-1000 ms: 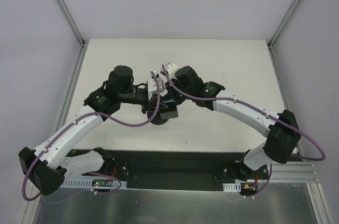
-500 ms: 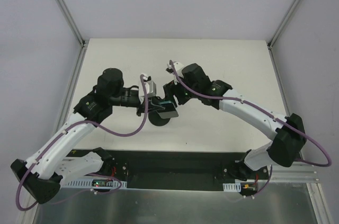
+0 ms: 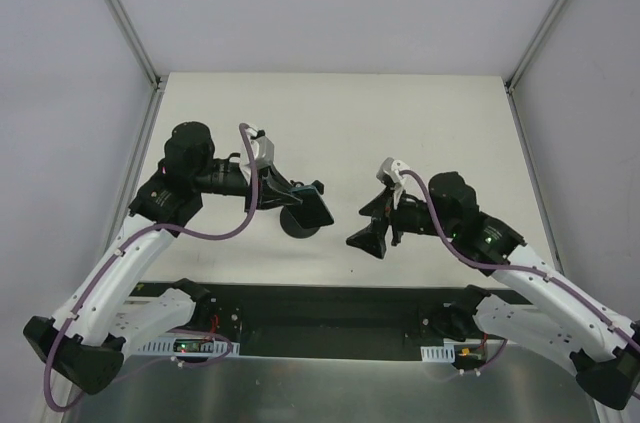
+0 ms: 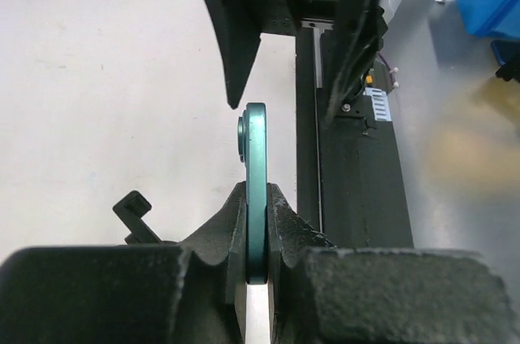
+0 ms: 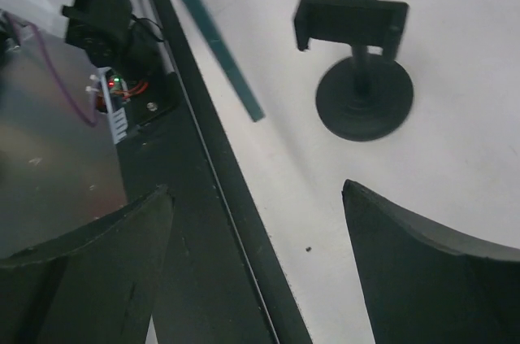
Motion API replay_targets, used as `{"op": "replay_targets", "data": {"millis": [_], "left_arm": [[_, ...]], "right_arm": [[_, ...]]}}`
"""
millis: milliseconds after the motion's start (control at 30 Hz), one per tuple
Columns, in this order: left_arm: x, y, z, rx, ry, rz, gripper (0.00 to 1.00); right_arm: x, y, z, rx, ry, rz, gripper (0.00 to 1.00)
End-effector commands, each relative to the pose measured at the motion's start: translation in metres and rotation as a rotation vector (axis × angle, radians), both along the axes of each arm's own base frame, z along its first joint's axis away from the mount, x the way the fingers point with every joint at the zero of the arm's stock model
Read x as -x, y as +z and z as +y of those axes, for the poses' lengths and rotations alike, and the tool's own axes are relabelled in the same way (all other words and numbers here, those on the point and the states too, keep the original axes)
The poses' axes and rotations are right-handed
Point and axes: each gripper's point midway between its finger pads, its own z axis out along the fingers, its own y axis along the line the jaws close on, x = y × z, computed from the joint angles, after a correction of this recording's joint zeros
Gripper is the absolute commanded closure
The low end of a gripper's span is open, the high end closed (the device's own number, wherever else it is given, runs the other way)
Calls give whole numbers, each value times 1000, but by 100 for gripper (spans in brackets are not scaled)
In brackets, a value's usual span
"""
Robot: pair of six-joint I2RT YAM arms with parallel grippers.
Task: Place the phone on the phone stand
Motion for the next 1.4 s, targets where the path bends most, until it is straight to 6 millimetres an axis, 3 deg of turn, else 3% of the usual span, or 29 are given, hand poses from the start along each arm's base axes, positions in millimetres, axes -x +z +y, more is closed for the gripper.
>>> {"op": "replay_targets", "data": {"millis": [0, 133, 167, 267, 367, 400, 467, 500, 633, 800, 1000, 1200, 1367], "left_arm": [[11, 25, -4, 92, -131, 30, 100], [13, 24, -4, 96, -147, 46, 100], [15, 23, -3, 99, -160, 52, 100], [16, 23, -4, 106, -172, 59, 100], [15, 24, -5, 108, -171, 82, 100], [13, 23, -6, 104, -165, 102, 100], [10, 27, -8, 117, -154, 119, 100], [8, 28, -9, 121, -141, 125, 100], [5, 30, -12, 139, -130, 190, 96], [7, 33, -14, 160, -168, 206, 78], [10, 35, -15, 181, -196, 234, 67], [10, 41, -16, 198, -224, 270, 65], [10, 44, -16, 200, -223, 277, 78]], "right_arm": [[23, 46, 26, -194, 202, -118, 14], [16, 50, 52, -206, 198, -126, 19], [10, 60, 59, -235, 181, -136, 20], [10, 62, 78, -244, 205, -124, 28], [17, 67, 91, -271, 226, -138, 46], [19, 67, 92, -283, 225, -129, 59], [19, 70, 93, -307, 224, -140, 74], [19, 68, 92, -312, 215, -130, 99], [13, 70, 91, -372, 161, -144, 100], [9, 88, 93, -455, 137, -156, 100], [7, 99, 89, -507, 112, -187, 100], [6, 92, 96, -498, 120, -157, 100], [2, 94, 106, -505, 121, -152, 100]]}}
